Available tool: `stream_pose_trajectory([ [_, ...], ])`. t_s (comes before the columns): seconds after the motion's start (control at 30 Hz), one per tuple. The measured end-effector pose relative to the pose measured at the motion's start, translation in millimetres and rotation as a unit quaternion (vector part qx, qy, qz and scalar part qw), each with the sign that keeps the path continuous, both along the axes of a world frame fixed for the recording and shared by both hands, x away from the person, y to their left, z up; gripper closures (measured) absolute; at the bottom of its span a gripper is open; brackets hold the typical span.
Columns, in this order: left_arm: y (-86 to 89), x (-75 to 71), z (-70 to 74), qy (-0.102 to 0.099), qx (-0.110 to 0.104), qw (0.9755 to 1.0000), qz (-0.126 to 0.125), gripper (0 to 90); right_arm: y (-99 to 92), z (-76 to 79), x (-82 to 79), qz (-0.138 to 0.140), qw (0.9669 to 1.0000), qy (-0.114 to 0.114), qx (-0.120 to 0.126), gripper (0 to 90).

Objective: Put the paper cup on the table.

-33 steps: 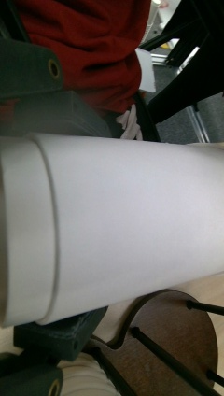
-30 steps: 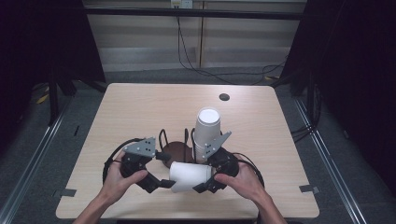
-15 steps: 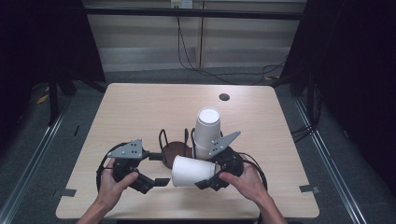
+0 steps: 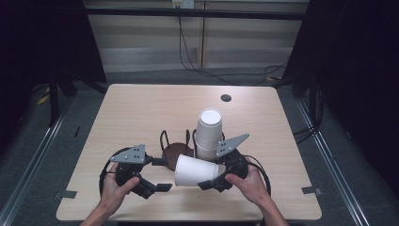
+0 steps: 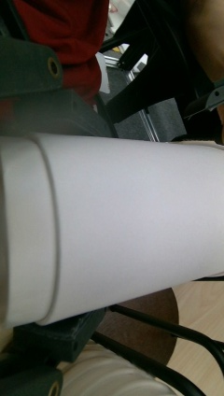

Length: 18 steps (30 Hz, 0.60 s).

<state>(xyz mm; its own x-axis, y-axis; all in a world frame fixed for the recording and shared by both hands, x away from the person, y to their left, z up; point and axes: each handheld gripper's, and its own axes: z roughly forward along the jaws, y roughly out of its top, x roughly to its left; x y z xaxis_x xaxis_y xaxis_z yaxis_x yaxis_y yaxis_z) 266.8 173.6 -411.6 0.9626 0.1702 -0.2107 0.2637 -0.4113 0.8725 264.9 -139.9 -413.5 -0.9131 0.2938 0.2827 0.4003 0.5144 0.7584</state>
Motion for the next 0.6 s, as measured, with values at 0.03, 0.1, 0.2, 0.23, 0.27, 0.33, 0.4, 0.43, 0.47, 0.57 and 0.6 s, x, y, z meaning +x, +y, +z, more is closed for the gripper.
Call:
stream_pose_trajectory([
  [0.03, 0.3, 0.1, -0.2, -0.001, -0.001, 1.0, 0.002, 15.9, 0.2, 0.2, -0.3, -0.001, 1.0, 0.001, 0.003, 23.6],
  [0.1, 1.2, 0.0, -0.6, 0.001, -0.007, 1.0, 0.003, 15.9, 0.3, 0.7, -0.7, -0.003, 1.0, -0.005, 0.008, 23.6],
  [0.2, 1.0, 0.4, -0.9, 0.005, -0.011, 0.9999, 0.007, 15.9, -1.9, 1.7, -1.1, -0.004, 0.9997, -0.012, 0.023, 23.6],
  [0.23, 0.6, 0.3, -1.4, 0.009, -0.014, 0.9998, 0.006, 15.8, -2.5, 1.8, -1.0, -0.003, 0.9995, -0.012, 0.028, 23.5],
  [0.27, 0.7, 0.7, -2.1, 0.008, -0.013, 0.9999, 0.005, 15.9, -3.2, 1.9, -0.9, -0.003, 0.9994, -0.011, 0.032, 23.5],
  [0.33, -0.5, 0.4, -4.0, 0.013, -0.017, 0.9997, 0.01, 15.9, -4.7, 1.5, -0.7, -0.009, 0.999, -0.013, 0.041, 23.4],
  [0.4, -1.4, 0.7, -5.1, 0.015, -0.014, 0.9997, 0.009, 15.9, -5.4, 0.8, -0.4, -0.009, 0.9986, -0.013, 0.05, 23.4],
  [0.43, -2.7, 0.7, -5.5, 0.016, -0.011, 0.9998, 0.01, 15.9, -5.5, 0.9, -0.5, -0.009, 0.9985, -0.013, 0.053, 23.4],
  [0.47, -3.0, 0.6, -5.7, 0.015, -0.01, 0.9998, 0.008, 15.9, -5.5, 0.9, -0.7, -0.008, 0.9981, -0.014, 0.06, 23.4],
  [0.57, -3.0, 0.2, -4.9, 0.009, -0.012, 0.9998, 0.017, 16.0, -6.4, 2.0, -1.2, -0.01, 0.9973, -0.021, 0.07, 23.4],
  [0.6, -2.7, 0.4, -4.6, 0.009, -0.013, 0.9997, 0.02, 16.0, -7.0, 1.9, -1.4, -0.011, 0.9967, -0.021, 0.078, 23.4],
])
